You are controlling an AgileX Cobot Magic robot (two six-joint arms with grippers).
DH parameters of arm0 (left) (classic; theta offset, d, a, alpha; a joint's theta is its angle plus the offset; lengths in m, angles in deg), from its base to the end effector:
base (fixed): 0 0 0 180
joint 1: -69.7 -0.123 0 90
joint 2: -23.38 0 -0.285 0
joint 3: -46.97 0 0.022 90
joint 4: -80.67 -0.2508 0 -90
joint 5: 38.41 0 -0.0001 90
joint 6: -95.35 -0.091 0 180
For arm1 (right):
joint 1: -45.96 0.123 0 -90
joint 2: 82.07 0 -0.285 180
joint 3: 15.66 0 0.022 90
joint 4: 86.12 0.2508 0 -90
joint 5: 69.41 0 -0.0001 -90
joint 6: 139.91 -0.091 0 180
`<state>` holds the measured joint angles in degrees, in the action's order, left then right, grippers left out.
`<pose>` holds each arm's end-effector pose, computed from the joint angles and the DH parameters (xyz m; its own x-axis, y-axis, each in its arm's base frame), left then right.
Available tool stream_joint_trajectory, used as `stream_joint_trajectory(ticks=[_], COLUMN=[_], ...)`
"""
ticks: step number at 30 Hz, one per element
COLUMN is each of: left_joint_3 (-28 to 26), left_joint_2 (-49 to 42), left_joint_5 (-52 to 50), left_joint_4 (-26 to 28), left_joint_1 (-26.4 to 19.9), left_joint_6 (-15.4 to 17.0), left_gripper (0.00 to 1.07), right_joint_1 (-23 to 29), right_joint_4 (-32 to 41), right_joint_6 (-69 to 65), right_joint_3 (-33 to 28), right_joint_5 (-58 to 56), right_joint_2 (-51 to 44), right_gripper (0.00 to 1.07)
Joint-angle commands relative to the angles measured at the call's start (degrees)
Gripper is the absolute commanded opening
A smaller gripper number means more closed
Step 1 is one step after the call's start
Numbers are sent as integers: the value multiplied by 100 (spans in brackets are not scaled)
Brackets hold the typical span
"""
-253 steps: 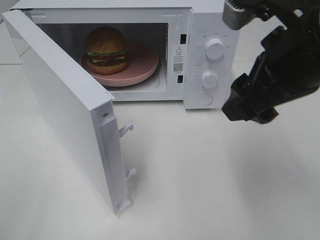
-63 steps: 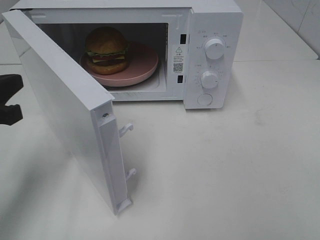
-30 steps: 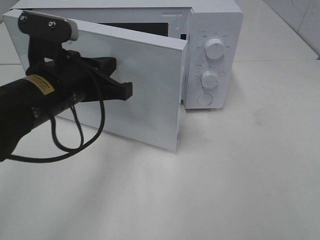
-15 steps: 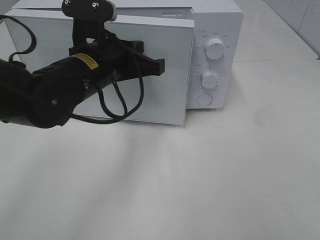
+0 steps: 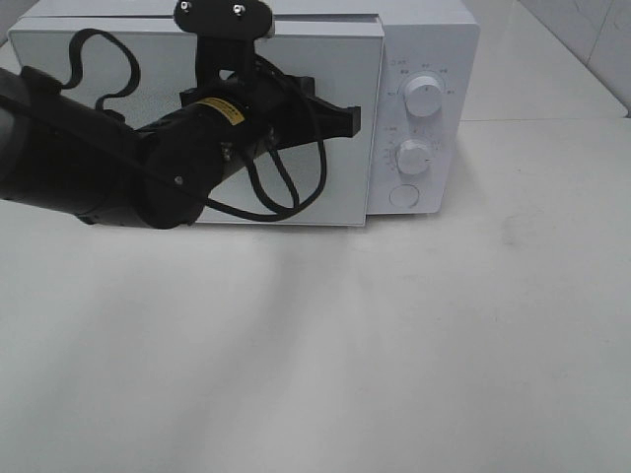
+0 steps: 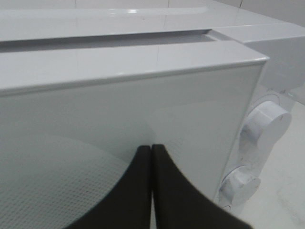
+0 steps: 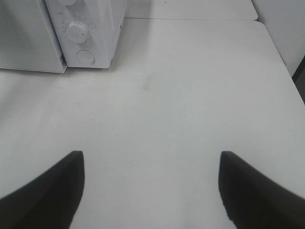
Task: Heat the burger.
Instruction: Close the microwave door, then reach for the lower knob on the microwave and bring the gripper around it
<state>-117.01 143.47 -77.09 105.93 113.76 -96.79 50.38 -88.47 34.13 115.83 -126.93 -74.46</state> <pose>0.3179 -0.2739 0.1885 -0.1937 -0.0010 -0.9811 0.4589 0.8837 -0.0916 -0.0030 -0.0034 0.2823 -0.4018 0.0510 -0.9143 -0.0126 0.9980 0.0612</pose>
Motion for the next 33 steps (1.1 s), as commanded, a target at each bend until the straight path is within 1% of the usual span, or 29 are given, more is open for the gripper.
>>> stream_joint_trajectory(ticks=[1,2,4,7,8,9,12,13,16,17,20,22,23,24,27,28,29,30,31,32,33], left_joint_3=[-321,-321,-584,-642,-768,-900,-963,-1066,-1077,-1077,-1077,-1077,-1077,-1054,-1060,-1049,-1031,-1031,-1026,-1026,-1026], left_joint_2=[138,138,241,252,309,378,407,441,401,355,344,223,223,143,86,-34,-143,-143,-201,-269,-269], left_joint_5=[-97,-97,-40,6,69,223,304,430,539,710,796,1478,1478,1908,2137,2699,3243,3243,3552,4074,4074], left_joint_4=[332,332,756,842,934,934,934,934,922,911,911,922,922,922,922,922,922,922,922,917,917], left_joint_1=[-34,-34,-63,-63,-115,-155,-172,-241,-235,-143,-103,109,109,189,218,229,229,229,229,223,223], left_joint_6=[-241,-241,-516,-567,-699,-722,-722,-722,-739,-848,-900,-1123,-1123,-1175,-1175,-1175,-1175,-1175,-1175,-1175,-1175], left_gripper=[0,0,0,0,0,0,0,0,0,0,0,0,0,0,0,1,7,7,13,28,28], right_joint_1=[-46,-46,-46,-46,-46,-46,-46,-46,-46,-46,-46,-46,-46,-46,-46,-46,-46,-46,-46,-46,-46], right_joint_4=[11,11,17,17,29,34,34,34,34,34,34,34,34,34,34,34,34,34,34,34,34], right_joint_6=[63,63,74,74,92,92,92,92,92,92,92,92,92,92,97,97,97,97,97,97,97], right_joint_3=[-17,-17,-17,-17,-17,-17,-17,-17,-17,-17,-17,-17,-17,-17,-17,-17,-17,-17,-17,-17,-17], right_joint_5=[40,40,40,40,40,40,40,40,40,40,40,40,40,40,40,40,40,40,40,40,40], right_joint_2=[-172,-172,-172,-172,-172,-172,-172,-172,-172,-172,-172,-172,-172,-172,-172,-172,-172,-172,-172,-172,-172], right_gripper=[76,76,76,76,76,76,76,76,76,76,76,76,76,76,76,76,75,75,75,75,75])
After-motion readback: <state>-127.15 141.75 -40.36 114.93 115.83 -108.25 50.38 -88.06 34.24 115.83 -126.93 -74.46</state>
